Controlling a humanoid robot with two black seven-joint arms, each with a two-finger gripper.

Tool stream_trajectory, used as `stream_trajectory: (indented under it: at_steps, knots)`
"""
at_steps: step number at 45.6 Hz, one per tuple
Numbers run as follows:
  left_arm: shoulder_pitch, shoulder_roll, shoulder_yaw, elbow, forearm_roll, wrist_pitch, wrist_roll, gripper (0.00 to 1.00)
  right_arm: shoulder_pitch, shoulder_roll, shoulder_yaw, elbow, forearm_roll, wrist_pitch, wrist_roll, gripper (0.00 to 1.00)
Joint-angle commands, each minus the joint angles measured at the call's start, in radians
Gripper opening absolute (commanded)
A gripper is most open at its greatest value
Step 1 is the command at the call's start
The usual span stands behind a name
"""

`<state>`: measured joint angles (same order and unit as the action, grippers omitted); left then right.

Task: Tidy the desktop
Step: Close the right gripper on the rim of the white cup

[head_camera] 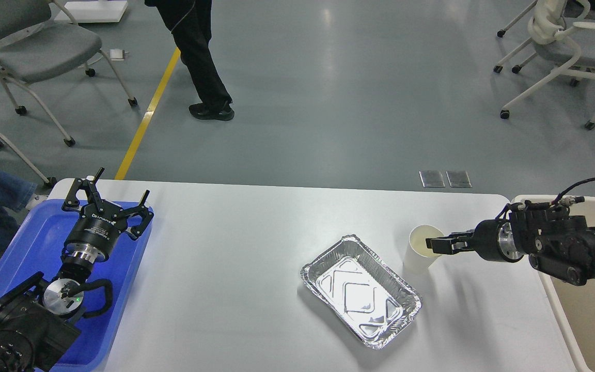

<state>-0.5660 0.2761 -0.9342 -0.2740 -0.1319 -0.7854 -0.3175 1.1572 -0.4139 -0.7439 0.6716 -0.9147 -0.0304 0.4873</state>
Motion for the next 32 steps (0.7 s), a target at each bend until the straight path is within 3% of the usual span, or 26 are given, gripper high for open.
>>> stream_trajectory:
  at_steps: [1, 15, 22, 32]
  knots:
    - [0.0, 0.0, 0.0, -0.001, 0.0, 0.0, 0.0, 1.0, -0.002, 0.014, 0.0, -0.001, -0.001, -0.009, 0.002, 0.63]
    - [0.0, 0.0, 0.0, -0.001, 0.0, 0.0, 0.0, 1.0, -0.005, 0.029, -0.008, -0.001, -0.004, -0.008, 0.02, 0.28]
    - [0.0, 0.0, 0.0, 0.001, 0.0, 0.0, 0.0, 1.0, -0.004, 0.03, -0.009, -0.001, -0.004, -0.006, 0.031, 0.0]
    - [0.0, 0.0, 0.0, -0.001, 0.0, 0.0, 0.0, 1.0, -0.001, 0.026, 0.003, -0.001, 0.0, -0.008, 0.031, 0.0]
